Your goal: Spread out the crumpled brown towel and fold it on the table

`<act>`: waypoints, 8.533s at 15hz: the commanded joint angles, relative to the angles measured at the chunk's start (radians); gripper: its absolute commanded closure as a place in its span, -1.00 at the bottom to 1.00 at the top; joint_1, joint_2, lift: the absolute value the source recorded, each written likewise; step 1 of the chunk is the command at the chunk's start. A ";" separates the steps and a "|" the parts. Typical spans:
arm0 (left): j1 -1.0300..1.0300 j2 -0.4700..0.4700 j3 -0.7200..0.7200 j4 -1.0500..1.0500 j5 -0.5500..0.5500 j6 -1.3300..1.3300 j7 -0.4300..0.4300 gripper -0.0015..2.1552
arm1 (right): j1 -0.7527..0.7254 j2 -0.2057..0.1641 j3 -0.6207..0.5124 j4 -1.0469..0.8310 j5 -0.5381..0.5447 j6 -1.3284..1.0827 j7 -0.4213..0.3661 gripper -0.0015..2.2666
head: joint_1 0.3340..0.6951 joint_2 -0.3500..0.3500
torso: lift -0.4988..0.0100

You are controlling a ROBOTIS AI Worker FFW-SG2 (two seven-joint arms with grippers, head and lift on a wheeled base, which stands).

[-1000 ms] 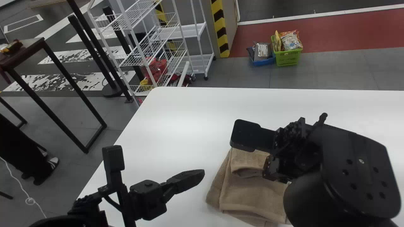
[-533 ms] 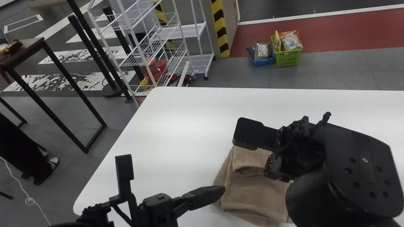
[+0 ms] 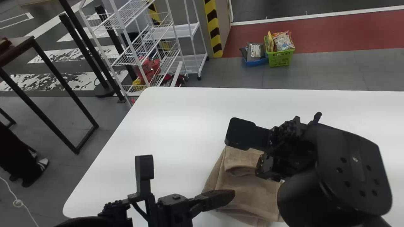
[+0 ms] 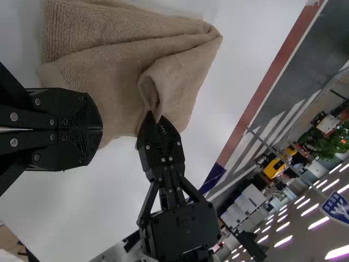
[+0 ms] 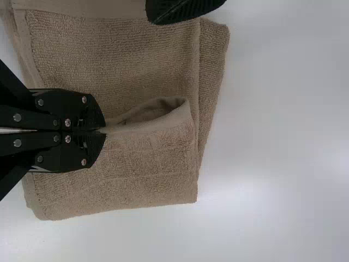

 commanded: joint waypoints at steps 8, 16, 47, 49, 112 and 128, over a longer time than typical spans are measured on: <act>-0.018 0.006 -0.078 0.128 -0.161 -0.206 0.049 0.81 | -0.006 0.001 -0.034 -0.040 -0.013 -0.006 0.012 0.20 | 1.00 0.88 | 0.46; -0.015 0.009 -0.086 0.128 -0.172 -0.228 0.062 0.81 | -0.011 0.001 -0.020 -0.103 -0.013 0.058 0.014 0.19 | 1.00 0.86 | 0.46; -0.049 0.009 -0.090 0.126 -0.187 -0.228 0.085 0.81 | 0.083 0.001 0.062 -0.164 -0.016 0.212 0.014 0.19 | 1.00 1.00 | 0.46; -0.049 0.009 -0.097 0.125 -0.187 -0.228 0.085 0.81 | 0.090 0.001 0.068 -0.143 -0.021 0.196 0.014 0.19 | 1.00 1.00 | 0.46; -0.026 0.010 -0.152 0.129 -0.194 -0.335 0.126 0.80 | 0.084 0.001 -0.174 -0.294 -0.182 0.273 0.014 0.29 | 1.00 0.80 | 0.46; -0.026 0.010 -0.140 0.122 -0.194 -0.335 0.118 0.81 | 0.101 0.001 -0.333 -0.083 -0.308 -0.006 0.014 0.73 | 1.00 0.69 | 0.46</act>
